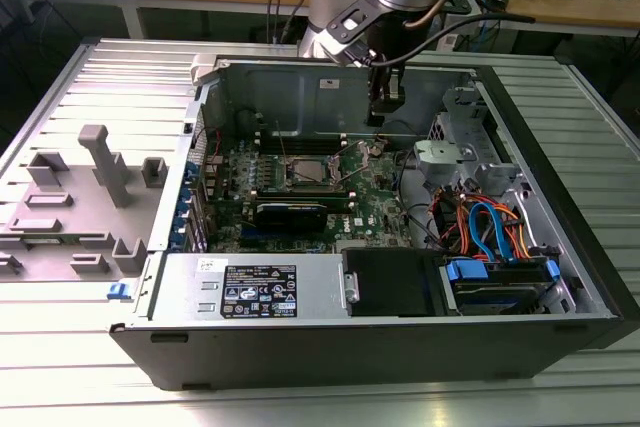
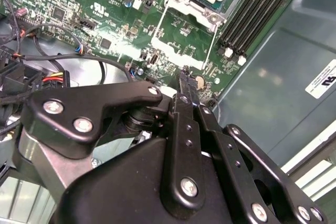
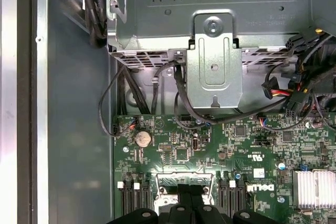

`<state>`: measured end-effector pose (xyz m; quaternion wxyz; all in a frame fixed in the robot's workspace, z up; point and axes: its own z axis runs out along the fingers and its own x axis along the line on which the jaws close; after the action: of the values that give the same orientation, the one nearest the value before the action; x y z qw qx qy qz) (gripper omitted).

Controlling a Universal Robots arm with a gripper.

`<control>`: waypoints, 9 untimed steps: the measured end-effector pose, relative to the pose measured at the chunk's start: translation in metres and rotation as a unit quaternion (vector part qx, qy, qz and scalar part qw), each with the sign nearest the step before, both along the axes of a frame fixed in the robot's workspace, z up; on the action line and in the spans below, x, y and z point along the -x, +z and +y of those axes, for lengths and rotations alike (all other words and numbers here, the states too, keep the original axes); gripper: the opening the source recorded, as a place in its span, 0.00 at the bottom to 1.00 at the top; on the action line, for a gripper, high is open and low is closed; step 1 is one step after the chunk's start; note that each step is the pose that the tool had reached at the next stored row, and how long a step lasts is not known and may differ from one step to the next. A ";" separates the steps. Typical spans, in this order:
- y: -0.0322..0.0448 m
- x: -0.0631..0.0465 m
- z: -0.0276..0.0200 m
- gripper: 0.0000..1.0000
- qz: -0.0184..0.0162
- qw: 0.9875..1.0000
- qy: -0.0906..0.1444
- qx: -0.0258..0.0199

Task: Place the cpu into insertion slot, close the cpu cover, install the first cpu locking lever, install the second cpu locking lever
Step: 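Close the cpu cover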

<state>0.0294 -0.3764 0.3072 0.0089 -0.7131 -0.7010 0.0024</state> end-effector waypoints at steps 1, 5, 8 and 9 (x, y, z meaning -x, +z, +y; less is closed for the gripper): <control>-0.0004 0.000 0.0000 0.11 0.000 1.000 0.000 0.000; -0.0036 0.000 0.0000 0.11 -0.005 1.000 0.000 0.000; -0.0103 0.000 -0.0001 0.11 -0.006 1.000 0.000 0.000; -0.0131 0.000 0.0000 0.11 -0.006 1.000 0.001 0.000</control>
<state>0.0296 -0.3764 0.2941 0.0049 -0.7126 -0.7015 -0.0017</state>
